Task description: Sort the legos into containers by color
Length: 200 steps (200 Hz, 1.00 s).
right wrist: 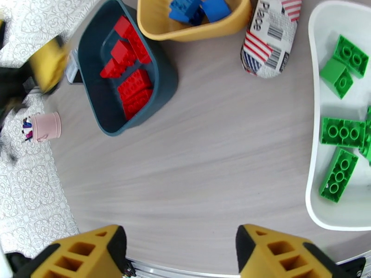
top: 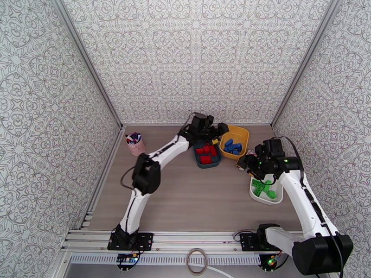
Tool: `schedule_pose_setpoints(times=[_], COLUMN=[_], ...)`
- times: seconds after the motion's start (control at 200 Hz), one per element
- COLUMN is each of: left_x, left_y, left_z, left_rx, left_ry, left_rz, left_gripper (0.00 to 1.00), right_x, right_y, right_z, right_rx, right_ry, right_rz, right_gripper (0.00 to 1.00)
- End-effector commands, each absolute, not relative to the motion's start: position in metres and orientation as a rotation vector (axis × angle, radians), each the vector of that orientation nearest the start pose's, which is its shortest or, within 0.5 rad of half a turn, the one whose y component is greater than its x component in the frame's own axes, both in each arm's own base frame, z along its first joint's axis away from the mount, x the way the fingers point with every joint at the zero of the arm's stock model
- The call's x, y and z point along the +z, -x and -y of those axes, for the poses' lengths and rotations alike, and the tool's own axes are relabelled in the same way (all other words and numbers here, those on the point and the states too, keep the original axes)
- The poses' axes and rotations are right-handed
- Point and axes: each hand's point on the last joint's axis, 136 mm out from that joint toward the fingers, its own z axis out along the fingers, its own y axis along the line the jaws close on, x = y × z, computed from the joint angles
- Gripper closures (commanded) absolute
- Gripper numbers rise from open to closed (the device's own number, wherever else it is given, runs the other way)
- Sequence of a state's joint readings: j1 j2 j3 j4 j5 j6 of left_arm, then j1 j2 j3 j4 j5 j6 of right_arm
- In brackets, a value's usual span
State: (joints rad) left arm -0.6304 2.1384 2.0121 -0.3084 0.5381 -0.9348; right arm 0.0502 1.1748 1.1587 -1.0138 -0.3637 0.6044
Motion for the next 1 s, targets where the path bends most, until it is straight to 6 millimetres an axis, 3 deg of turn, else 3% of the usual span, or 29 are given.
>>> schedule_pose_setpoints(times=[0.0, 0.125, 0.37, 0.535, 0.625, 0.67, 0.69, 0.73, 0.83, 0.92, 0.995], left_x=[0.284, 0.3, 0.331, 0.345, 0.348, 0.348, 0.346, 0.347, 0.331, 0.285, 0.249], left_y=[-0.414, -0.387, -0.35, -0.333, -0.326, -0.321, -0.318, -0.31, -0.307, -0.313, -0.314], left_z=[0.385, 0.334, 0.213, 0.141, 0.123, 0.114, 0.108, 0.095, 0.049, 0.002, -0.027], left_rx=[-1.131, -0.901, -0.435, -0.191, -0.041, -0.002, 0.018, 0.044, 0.106, 0.179, 0.241], left_ry=[-0.222, -0.272, -0.145, -0.075, -0.168, -0.168, -0.151, -0.114, 0.102, 0.284, 0.385], left_rz=[-2.334, -2.305, -2.134, -1.956, -1.775, -1.688, -1.655, -1.59, -1.529, -1.665, -1.713], left_gripper=[0.01, 0.01, 0.01, 0.01, 0.01, 0.01, 0.01, 0.01, 0.01, 0.01, 0.01], right_x=[0.224, 0.235, 0.256, 0.28, 0.295, 0.298, 0.3, 0.3, 0.307, 0.316, 0.292], right_y=[-0.292, -0.3, -0.312, -0.322, -0.331, -0.339, -0.34, -0.344, -0.345, -0.344, -0.352], right_z=[-0.07, -0.075, -0.085, -0.043, -0.04, -0.033, -0.029, -0.02, -0.009, -0.005, 0.006], right_rx=[0.64, 0.598, 0.37, 0.072, 0.045, 0.007, -0.014, -0.053, -0.062, -0.045, -0.109], right_ry=[-0.526, -0.451, -0.25, -0.305, -0.241, -0.247, -0.257, -0.296, -0.329, -0.311, -0.328], right_rz=[-2.581, -2.56, -2.508, -2.363, -2.259, -2.179, -2.144, -2.067, -1.873, -1.718, -1.742], right_gripper=[0.3, 0.28, 0.26, 0.24, 0.21, 0.13, 0.02, 0.01, 0.01, 0.01, 0.01])
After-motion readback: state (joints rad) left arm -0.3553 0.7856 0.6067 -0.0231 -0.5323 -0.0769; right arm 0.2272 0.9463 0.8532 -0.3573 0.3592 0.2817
